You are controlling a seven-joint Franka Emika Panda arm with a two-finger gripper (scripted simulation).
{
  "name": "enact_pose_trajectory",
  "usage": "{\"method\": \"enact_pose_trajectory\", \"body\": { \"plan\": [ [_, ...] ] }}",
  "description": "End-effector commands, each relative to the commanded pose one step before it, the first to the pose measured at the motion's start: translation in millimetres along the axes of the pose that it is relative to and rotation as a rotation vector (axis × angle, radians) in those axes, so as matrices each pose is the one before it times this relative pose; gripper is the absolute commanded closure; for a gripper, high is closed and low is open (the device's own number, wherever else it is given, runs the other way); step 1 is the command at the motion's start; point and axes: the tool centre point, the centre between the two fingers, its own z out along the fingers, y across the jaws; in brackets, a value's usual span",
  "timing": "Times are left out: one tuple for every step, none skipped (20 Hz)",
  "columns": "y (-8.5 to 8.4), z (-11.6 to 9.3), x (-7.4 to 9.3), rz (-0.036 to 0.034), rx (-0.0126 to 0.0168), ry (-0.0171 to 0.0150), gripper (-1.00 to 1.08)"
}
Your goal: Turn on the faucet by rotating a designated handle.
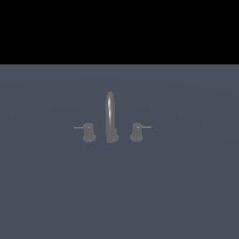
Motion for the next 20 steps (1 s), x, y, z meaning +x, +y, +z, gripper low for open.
{"method": "enact_pose_trajectory", "body": {
  "plan": [
    [0.01, 0.00, 0.00, 0.00000, 0.00000, 0.00000, 1.08],
    [-0.07, 0.13, 0.02, 0.00069, -0.00001, 0.00001, 1.08],
    [-0.39, 0.39, 0.10, 0.00138, 0.00004, 0.00000, 1.08],
    [-0.60, 0.66, 0.15, 0.00249, 0.00006, 0.00000, 1.08],
    [-0.81, 0.92, 0.21, 0.00359, 0.00009, 0.00000, 1.08],
    [-1.05, 1.18, 0.28, 0.00458, 0.00012, 0.00000, 1.08],
    [-1.27, 1.45, 0.34, 0.00565, 0.00014, 0.00000, 1.08],
    [-1.52, 1.71, 0.40, 0.00662, 0.00017, 0.00000, 1.08],
    [-1.75, 1.97, 0.47, 0.00769, 0.00020, 0.00000, 1.08],
    [-1.99, 2.24, 0.53, 0.00870, 0.00022, 0.00000, 1.08],
    [-2.23, 2.50, 0.59, 0.00971, 0.00025, 0.00000, 1.08],
    [-2.46, 2.77, 0.66, 0.01078, 0.00028, 0.00000, 1.08],
    [-2.70, 3.04, 0.72, 0.01182, 0.00031, 0.00000, 1.08],
    [-2.95, 3.31, 0.79, 0.01284, 0.00034, 0.00000, 1.08],
    [-3.18, 3.58, 0.86, 0.01389, 0.00037, 0.00000, 1.08],
    [-3.43, 3.85, 0.92, 0.01493, 0.00040, 0.00000, 1.08],
    [-3.67, 4.12, 0.99, 0.01600, 0.00044, 0.00001, 1.08],
    [-3.92, 4.39, 1.06, 0.01703, 0.00047, 0.00001, 1.08],
    [-4.17, 4.66, 1.13, 0.01809, 0.00050, 0.00001, 1.08],
    [-4.42, 4.94, 1.20, 0.01915, 0.00054, 0.00001, 1.08]
  ]
}}
